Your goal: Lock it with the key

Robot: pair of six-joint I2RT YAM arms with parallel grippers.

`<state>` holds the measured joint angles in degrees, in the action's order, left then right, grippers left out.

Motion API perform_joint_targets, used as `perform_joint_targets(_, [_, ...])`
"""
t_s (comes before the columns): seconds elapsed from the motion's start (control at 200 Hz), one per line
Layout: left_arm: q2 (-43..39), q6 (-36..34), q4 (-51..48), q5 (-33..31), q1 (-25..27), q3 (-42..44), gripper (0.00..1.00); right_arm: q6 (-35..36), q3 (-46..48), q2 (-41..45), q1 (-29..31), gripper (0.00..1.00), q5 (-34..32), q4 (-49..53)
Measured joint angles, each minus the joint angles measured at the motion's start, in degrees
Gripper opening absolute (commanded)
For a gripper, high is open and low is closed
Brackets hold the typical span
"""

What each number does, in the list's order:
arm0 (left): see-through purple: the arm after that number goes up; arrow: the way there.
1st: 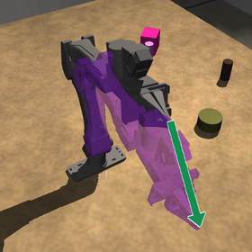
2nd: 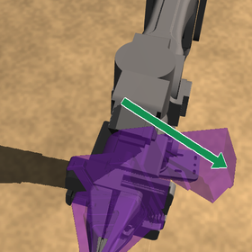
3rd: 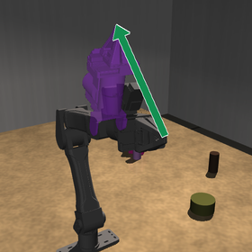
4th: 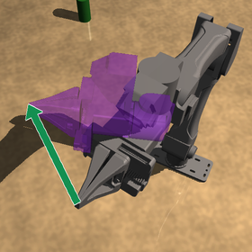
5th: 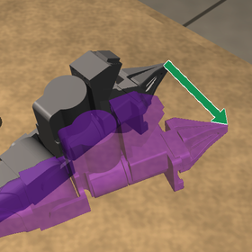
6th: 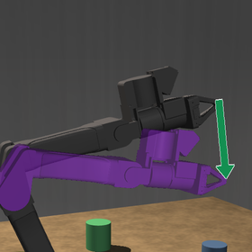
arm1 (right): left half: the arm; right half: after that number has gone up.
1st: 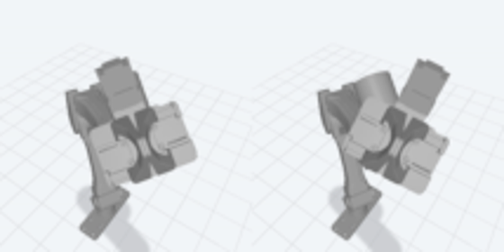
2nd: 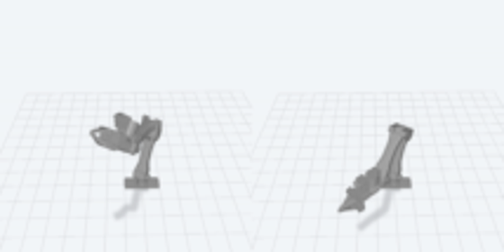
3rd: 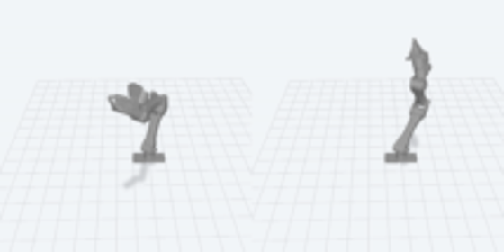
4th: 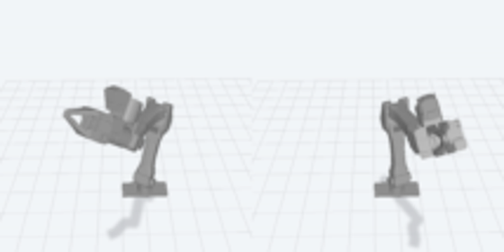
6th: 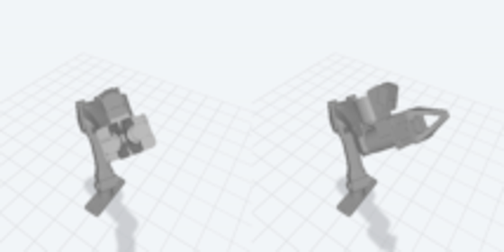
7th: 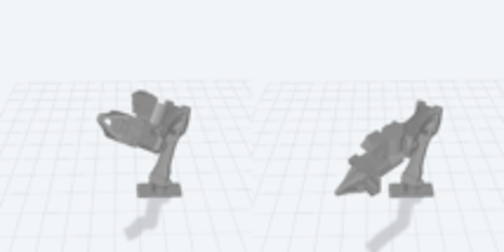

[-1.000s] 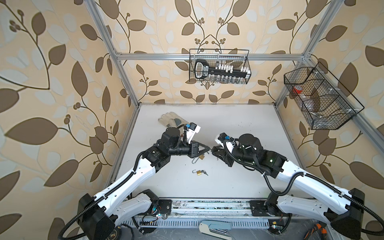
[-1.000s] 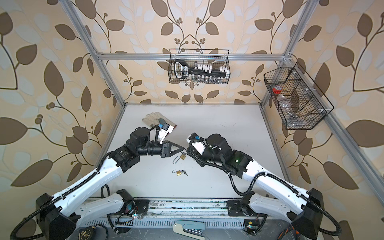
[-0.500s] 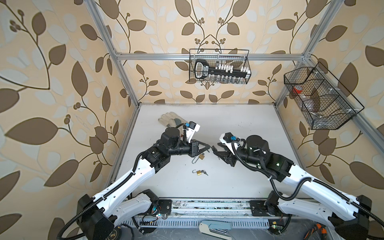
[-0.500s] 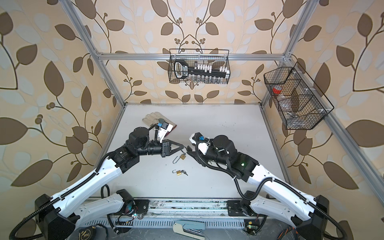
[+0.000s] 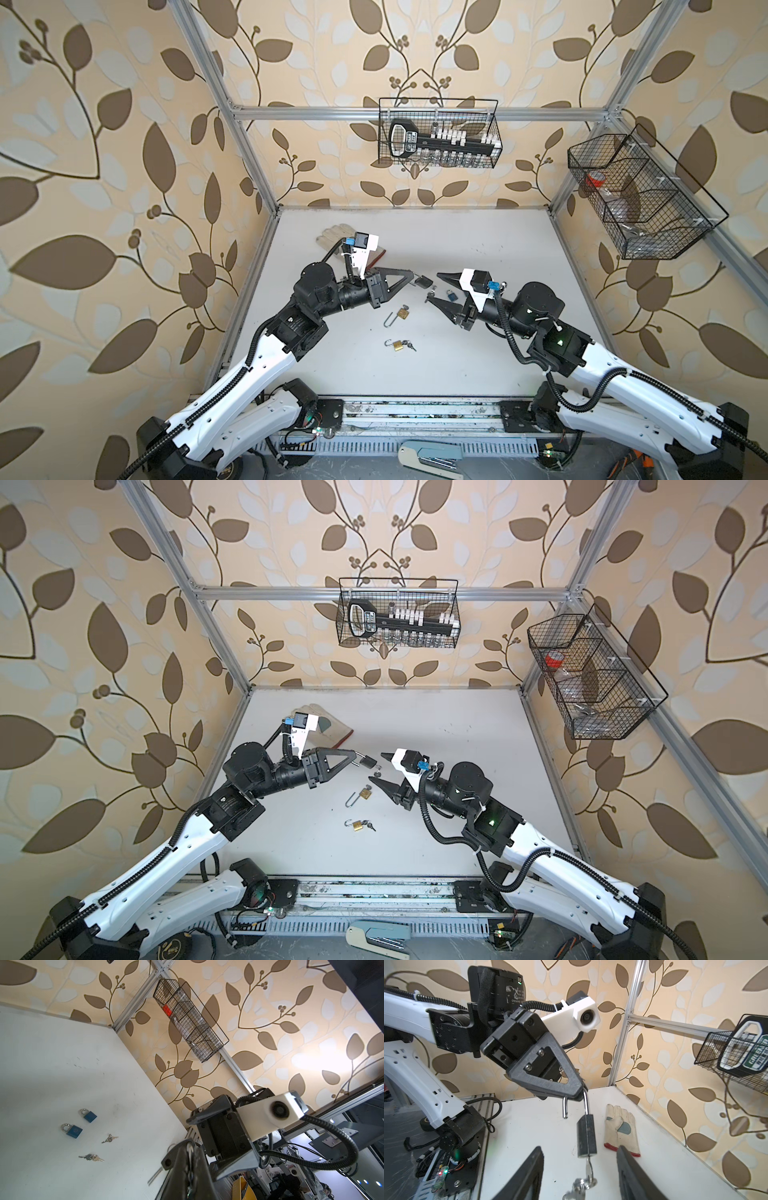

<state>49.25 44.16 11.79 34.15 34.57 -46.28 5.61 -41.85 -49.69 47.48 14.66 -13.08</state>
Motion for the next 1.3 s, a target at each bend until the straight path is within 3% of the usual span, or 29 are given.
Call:
perform_joint_targets(0.295, [-0.72, 1.22, 4.02, 0.70, 0.00, 0.22, 0.00, -7.13, 0.00, -2.95, -4.02, 0.52, 8.17, -5.46])
perform_joint_targets(0.56, [-0.72, 1.53, 5.20, 2.10, 0.00, 0.33, 0.00, -11.23, -0.50, -4.87, -4.55, 0.42, 13.92, -8.20])
perform_joint_targets(1.3, [-0.94, 1.90, 5.55, 2.97, 0.00, 0.74, 0.00, -15.67, -0.50, -5.95, -4.76, 0.29, 14.75, -11.52])
